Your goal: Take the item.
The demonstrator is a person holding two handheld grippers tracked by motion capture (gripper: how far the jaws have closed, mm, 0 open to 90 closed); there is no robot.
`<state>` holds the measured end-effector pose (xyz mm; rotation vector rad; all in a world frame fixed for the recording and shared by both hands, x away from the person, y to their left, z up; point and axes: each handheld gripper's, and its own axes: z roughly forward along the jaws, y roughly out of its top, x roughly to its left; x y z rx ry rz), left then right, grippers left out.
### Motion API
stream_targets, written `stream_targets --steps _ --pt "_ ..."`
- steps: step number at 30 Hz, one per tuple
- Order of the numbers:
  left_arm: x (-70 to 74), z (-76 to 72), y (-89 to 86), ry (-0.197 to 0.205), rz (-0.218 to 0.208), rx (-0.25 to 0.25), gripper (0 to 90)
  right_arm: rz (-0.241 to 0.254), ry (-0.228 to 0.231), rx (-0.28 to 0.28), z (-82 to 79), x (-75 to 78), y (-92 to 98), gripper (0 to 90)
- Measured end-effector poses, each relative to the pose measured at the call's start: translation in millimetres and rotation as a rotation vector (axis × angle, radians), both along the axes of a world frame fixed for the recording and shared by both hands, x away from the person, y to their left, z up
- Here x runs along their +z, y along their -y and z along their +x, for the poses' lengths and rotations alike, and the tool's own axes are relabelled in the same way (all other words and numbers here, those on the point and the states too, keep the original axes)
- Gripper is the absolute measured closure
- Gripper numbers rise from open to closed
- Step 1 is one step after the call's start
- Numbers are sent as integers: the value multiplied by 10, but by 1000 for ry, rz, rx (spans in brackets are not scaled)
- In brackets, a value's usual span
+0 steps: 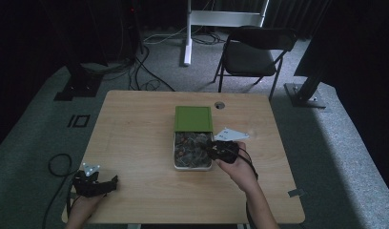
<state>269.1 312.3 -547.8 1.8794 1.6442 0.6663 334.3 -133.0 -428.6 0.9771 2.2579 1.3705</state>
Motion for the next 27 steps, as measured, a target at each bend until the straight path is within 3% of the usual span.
stream_targets --steps 5,7,17,27 --pt "0 0 0 0 0 0 2 8 13 -16 24 57 45 775" --pt "0 0 0 0 0 0 2 -10 27 -28 28 74 64 776" --pt "0 0 0 0 0 0 2 23 28 -51 60 128 196 776" --pt "0 0 0 0 0 0 2 23 44 -108 124 197 435 776"
